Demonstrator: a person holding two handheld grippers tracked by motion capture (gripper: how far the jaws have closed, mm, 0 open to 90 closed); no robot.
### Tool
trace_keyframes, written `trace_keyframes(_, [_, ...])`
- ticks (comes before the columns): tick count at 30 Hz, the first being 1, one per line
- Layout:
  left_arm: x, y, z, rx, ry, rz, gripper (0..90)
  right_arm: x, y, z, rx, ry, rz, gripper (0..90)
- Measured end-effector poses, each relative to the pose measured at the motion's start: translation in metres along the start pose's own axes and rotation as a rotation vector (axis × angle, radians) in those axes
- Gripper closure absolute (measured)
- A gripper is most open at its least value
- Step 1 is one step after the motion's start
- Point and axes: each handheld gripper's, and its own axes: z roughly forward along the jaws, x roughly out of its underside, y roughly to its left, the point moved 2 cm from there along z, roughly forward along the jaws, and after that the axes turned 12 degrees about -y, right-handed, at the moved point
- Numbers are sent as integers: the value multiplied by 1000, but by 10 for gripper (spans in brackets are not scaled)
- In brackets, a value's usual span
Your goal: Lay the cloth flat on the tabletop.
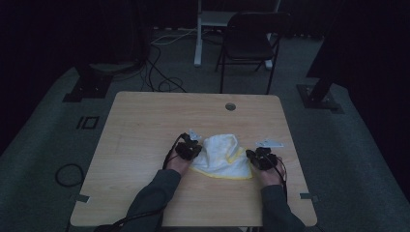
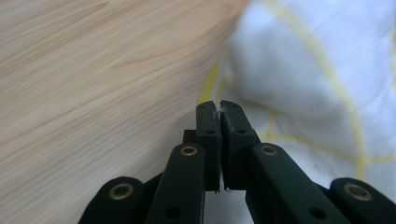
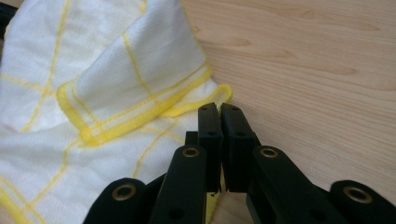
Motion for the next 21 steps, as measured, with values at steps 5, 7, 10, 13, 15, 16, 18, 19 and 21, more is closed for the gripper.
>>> trace_keyframes(5, [14,19,-19,-56,-15,-82,884,2,-2,-5,0,4,-1,883])
trace_keyframes(7, [19,22,-27,-67,-16,-85,885,2,0,-5,-12,2,-2,883])
trace_keyframes(10, [26,22,-36,-83,-22,-103,885,1,5,-3,-27,7,-15,884])
trace_keyframes(13, [33,21,-44,-86,-26,-117,884,2,10,-2,-37,15,-24,883])
trace_keyframes(15, [36,18,-49,-88,-26,-115,883,2,12,-3,-43,18,-25,883])
trace_keyframes(16, [38,16,-53,-90,-21,-107,883,2,13,-3,-46,18,-29,883])
trace_keyframes(18, [42,12,-59,-89,-15,-100,881,2,17,-6,-55,22,-35,882])
trace_keyframes(19, [44,10,-62,-86,-12,-99,879,2,18,-7,-59,24,-44,881])
trace_keyframes(21, [47,6,-67,-79,-10,-83,862,4,21,-9,-71,30,-48,876])
